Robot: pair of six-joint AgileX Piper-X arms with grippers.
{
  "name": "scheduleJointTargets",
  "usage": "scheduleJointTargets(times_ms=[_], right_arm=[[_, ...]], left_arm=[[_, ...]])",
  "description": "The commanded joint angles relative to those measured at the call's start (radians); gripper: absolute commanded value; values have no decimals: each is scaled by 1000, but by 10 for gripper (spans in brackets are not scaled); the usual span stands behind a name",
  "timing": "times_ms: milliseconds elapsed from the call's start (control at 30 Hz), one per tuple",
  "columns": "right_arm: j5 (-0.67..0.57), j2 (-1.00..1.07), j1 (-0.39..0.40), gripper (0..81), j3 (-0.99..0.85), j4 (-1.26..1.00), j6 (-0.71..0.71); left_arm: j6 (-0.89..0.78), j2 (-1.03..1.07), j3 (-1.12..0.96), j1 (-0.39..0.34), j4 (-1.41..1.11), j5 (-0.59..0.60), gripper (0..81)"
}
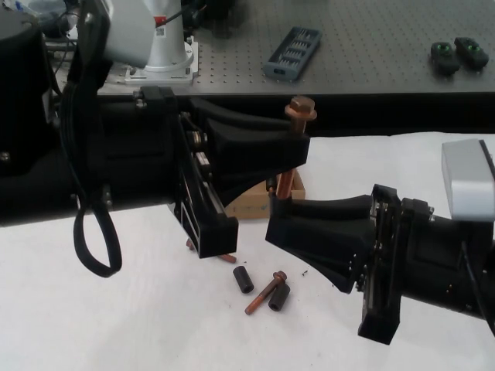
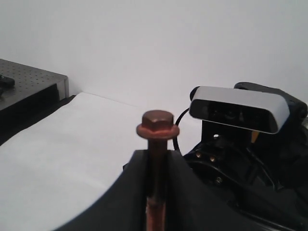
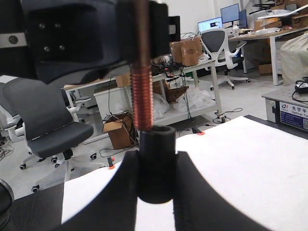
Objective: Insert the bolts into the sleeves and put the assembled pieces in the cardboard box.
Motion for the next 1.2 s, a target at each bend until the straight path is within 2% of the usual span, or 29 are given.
scheduleJointTargets(times_ms=[0, 800, 967, 1100, 1167], right_arm=[[9, -2, -1, 38, -12, -82, 45], [-27, -2, 1, 38, -12, -144, 78], [4, -2, 1, 38, -12, -144, 78], [9, -2, 1, 38, -12, -144, 78], [9, -2, 1, 38, -12, -144, 78]], left_arm=[[2, -12, -6, 2, -13, 26, 6], [0, -12, -6, 2, -13, 22, 6], [-115, -12, -6, 2, -13, 22, 6], [-136, -12, -6, 2, 2, -51, 1], [-132, -12, -6, 2, 3, -62, 52]])
